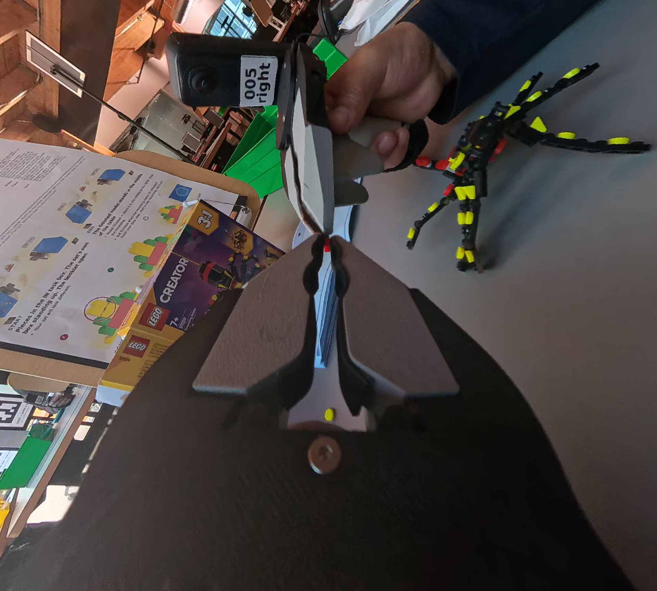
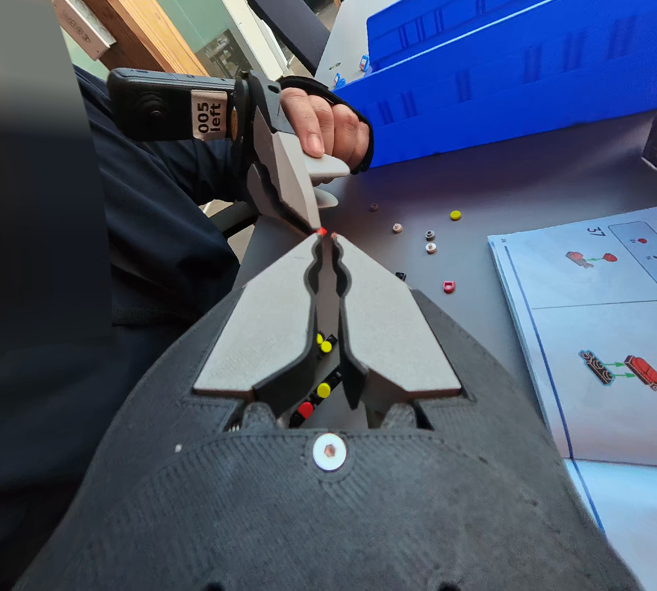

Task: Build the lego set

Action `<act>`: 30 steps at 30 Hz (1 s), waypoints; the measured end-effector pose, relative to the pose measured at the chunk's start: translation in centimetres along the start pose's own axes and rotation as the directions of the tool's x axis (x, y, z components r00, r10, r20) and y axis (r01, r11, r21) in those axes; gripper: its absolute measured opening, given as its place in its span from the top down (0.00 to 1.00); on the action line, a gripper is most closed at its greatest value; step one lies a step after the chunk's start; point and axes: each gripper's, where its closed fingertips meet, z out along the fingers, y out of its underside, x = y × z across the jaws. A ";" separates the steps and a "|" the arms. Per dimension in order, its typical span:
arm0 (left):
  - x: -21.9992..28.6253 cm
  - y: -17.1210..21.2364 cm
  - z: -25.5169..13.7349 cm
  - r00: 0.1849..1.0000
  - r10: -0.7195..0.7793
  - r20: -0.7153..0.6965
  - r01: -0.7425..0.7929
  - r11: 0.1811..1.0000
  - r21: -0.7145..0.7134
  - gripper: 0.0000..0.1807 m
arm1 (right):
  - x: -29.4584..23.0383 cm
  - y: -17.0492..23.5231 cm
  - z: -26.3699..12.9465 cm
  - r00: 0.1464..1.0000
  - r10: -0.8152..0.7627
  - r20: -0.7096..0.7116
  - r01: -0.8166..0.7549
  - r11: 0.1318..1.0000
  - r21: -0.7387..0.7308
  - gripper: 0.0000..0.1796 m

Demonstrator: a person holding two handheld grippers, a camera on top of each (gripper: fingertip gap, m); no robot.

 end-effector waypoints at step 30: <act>-0.9 -2.6 -0.9 0.986 -0.165 -0.016 0.165 0.970 0.177 0.99 | -2.6 -1.7 -0.1 0.941 0.152 0.304 -0.197 0.973 0.124 0.97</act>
